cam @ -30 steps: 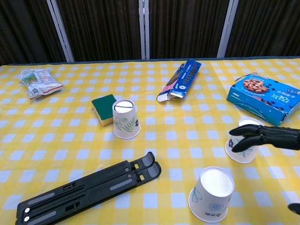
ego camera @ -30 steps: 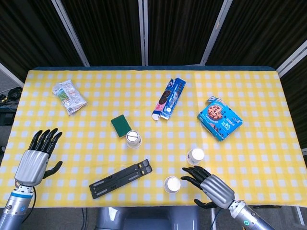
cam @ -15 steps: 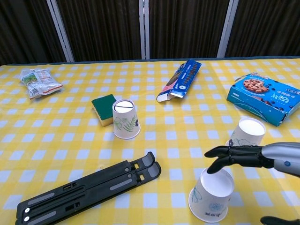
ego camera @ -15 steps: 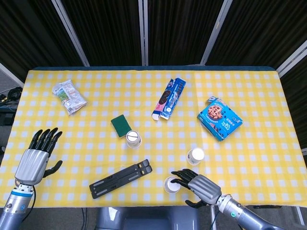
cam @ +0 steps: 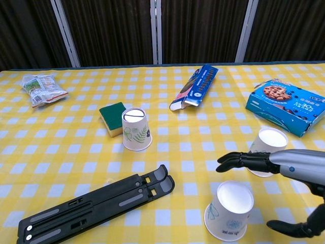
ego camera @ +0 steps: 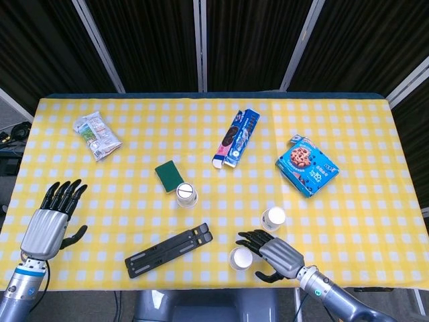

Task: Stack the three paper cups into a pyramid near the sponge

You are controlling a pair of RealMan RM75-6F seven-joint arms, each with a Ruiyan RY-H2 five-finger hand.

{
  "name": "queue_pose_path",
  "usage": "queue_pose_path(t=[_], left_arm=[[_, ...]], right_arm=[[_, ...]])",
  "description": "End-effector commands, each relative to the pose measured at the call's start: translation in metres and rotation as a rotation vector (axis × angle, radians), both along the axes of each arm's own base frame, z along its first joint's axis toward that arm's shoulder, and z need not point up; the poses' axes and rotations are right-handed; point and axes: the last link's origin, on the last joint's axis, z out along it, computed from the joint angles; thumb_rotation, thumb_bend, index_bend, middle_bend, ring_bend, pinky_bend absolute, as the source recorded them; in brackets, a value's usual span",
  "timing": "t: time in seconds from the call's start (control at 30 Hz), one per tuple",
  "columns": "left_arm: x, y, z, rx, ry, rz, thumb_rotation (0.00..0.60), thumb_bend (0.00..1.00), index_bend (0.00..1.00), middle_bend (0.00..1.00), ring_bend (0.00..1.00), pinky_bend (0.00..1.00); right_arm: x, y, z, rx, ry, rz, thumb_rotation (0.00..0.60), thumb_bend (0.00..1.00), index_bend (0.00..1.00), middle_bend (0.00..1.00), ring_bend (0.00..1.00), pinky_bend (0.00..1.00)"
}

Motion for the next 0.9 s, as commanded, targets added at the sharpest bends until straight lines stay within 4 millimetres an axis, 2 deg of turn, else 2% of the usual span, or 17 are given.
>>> queue_pose_path(t=[0.03,0.3,0.47,0.63,0.9], left_arm=[[0.0,0.0,0.0,-0.001,0.0,-0.001,0.6,0.28,0.0,0.0,0.0,0.0],[0.001,0.0,-0.001,-0.004,0.001,-0.002,0.6,0.28,0.0,0.0,0.0,0.0],[0.001,0.0,0.0,-0.003,-0.002,0.0,0.6,0.28,0.0,0.0,0.0,0.0],[0.0,0.0,0.0,-0.004,-0.002,0.002,0.6,0.28,0.0,0.0,0.0,0.0],[0.0,0.001,0.0,-0.004,-0.003,0.003,0.6,0.28,0.0,0.0,0.0,0.0]], right_arm=[[-0.002,-0.001,-0.001,0.0,0.007,-0.007,0.6,0.29,0.15,0.0,0.0,0.0],[-0.004,0.0,-0.008,-0.002,0.005,-0.021,0.6,0.29,0.17,0.0,0.0,0.0],[-0.002,0.0,-0.012,-0.004,0.0,-0.023,0.6,0.29,0.27,0.0,0.0,0.0],[-0.001,0.0,-0.014,-0.021,-0.011,-0.026,0.6,0.3,0.37,0.05,0.0,0.0],[0.004,0.0,-0.015,-0.036,-0.025,-0.019,0.6,0.3,0.39,0.06,0.0,0.0]])
